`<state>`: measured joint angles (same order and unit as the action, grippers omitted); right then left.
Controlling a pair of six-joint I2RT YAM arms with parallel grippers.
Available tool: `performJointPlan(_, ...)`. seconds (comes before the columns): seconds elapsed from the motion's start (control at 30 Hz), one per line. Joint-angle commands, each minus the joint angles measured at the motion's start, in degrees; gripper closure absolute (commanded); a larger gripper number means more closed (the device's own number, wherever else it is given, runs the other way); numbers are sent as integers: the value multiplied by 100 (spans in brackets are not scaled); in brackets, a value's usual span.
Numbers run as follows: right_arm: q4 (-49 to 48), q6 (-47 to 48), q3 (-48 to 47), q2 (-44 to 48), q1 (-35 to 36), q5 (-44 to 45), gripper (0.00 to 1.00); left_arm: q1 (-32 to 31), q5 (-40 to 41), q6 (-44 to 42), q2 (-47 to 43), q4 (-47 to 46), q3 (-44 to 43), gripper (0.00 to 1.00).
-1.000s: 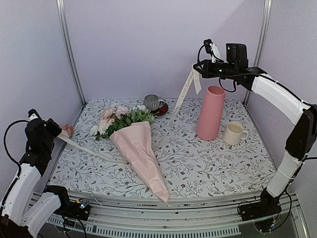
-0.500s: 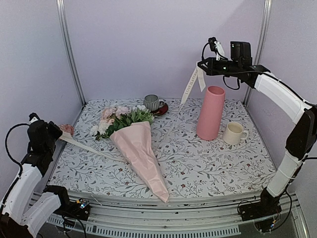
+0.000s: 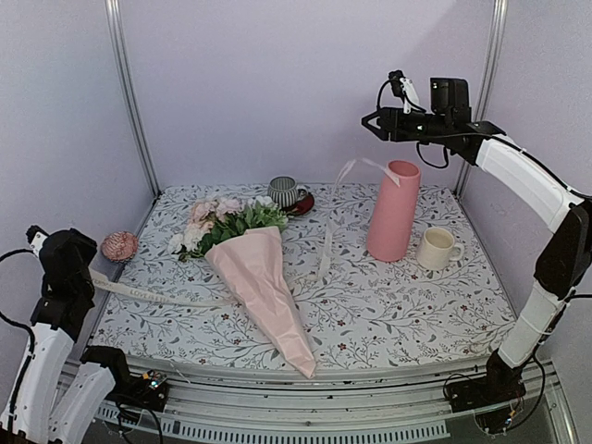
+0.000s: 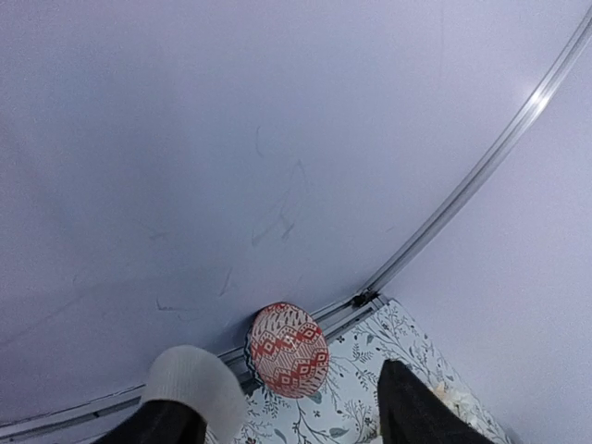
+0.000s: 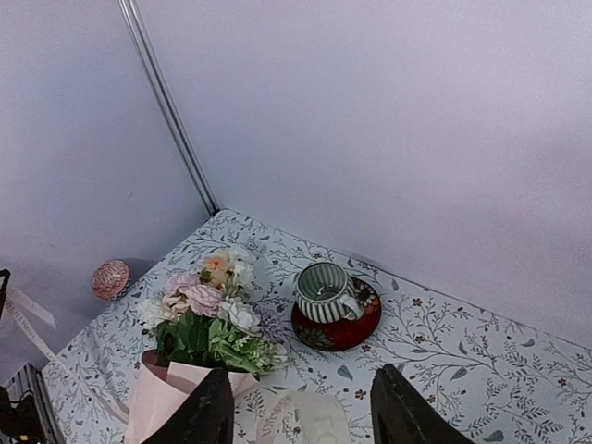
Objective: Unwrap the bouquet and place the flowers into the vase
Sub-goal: Untie the half-tied ribbon from the folded wrapping paper.
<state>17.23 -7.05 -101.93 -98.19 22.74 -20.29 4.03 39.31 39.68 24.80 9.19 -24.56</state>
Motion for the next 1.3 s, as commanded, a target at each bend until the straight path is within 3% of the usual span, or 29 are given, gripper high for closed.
performJointPlan(0.0,88,-58,-196,-97,17,-28,40,57,664,342,-1,529,-394,20)
performJointPlan(0.07,85,-60,-187,-63,18,22,35,55,957,510,91,760,-570,5)
performJointPlan(0.1,95,-60,-187,-49,26,45,32,54,1168,592,147,854,-659,2)
performJointPlan(0.2,111,-43,-179,13,20,99,25,55,1793,966,405,1334,-1041,2)
performJointPlan(0.3,107,-43,-164,81,55,118,0,58,2009,1068,638,1648,-1420,2)
performJointPlan(0.5,-8,-224,69,237,74,57,1,59,2032,670,702,1452,-1723,2)
performJointPlan(0.63,-226,-385,428,376,93,-135,1,55,1266,-239,592,636,-1492,2)
performJointPlan(0.77,-463,-390,799,458,221,-508,1,58,-173,-550,610,77,-1138,2)
performJointPlan(1.03,-604,-4,1431,441,844,-140,1,56,-1779,598,1482,251,-696,2)
performJointPlan(1.27,-561,-558,1685,459,860,344,1,70,-2227,980,2218,982,-1220,2)
